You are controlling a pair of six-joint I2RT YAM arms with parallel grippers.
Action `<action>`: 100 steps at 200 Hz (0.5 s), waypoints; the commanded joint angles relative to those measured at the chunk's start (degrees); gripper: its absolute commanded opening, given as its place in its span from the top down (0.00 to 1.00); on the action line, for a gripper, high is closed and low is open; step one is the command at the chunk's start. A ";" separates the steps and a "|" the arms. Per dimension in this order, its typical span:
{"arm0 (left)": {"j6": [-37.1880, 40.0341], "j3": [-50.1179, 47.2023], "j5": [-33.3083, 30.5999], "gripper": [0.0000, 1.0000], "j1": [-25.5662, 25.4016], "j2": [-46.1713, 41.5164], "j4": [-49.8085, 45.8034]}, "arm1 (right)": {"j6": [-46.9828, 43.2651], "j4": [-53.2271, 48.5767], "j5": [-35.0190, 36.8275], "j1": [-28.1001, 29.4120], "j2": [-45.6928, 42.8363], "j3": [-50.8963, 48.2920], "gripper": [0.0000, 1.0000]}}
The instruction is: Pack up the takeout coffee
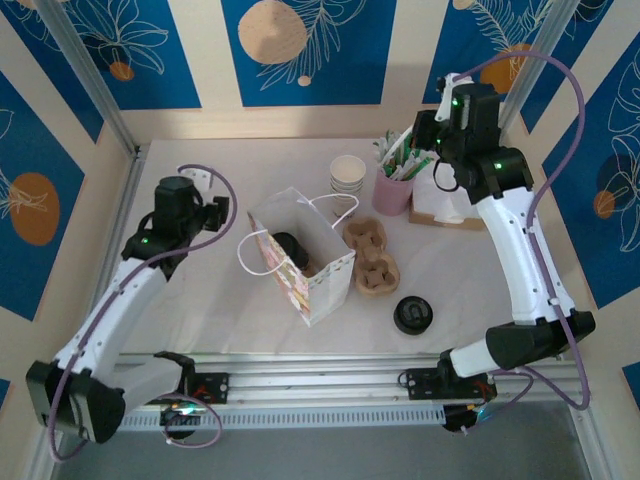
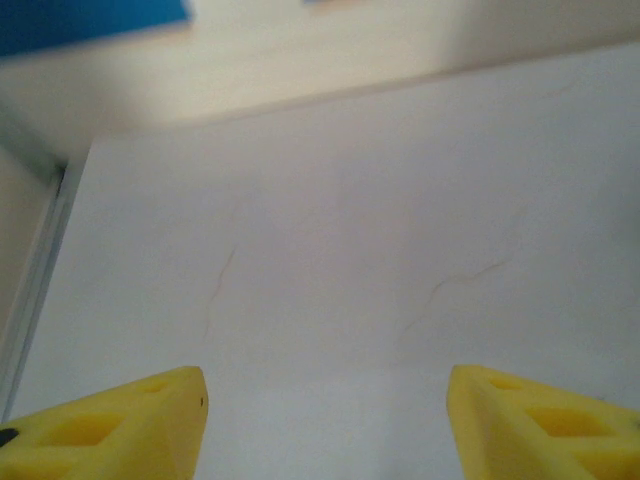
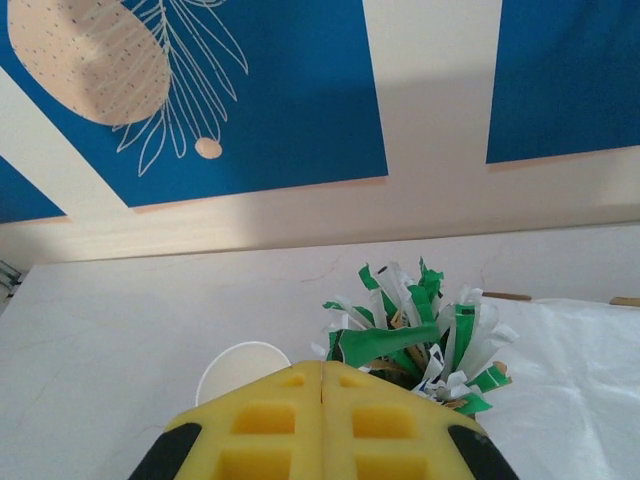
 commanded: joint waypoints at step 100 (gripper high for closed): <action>13.03 50.70 41.42 0.35 -16.08 38.05 8.40 | 5.72 1.80 -2.76 -1.26 -4.02 -1.34 1.00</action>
